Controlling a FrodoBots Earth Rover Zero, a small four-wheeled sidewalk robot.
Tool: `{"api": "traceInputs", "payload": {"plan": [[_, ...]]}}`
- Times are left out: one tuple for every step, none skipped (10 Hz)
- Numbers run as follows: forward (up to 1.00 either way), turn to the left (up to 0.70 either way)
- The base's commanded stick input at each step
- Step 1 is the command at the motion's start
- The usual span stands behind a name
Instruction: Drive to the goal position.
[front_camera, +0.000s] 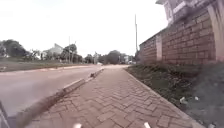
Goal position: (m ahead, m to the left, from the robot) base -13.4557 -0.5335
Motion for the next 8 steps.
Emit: {"api": "traceInputs", "payload": {"plan": [[0.50,0.00],[0.50,0.00],[0.50,0.00],[0.50,0.00],[0.50,0.00],[0.50,0.00],[0.50,0.00],[0.50,0.00]]}}
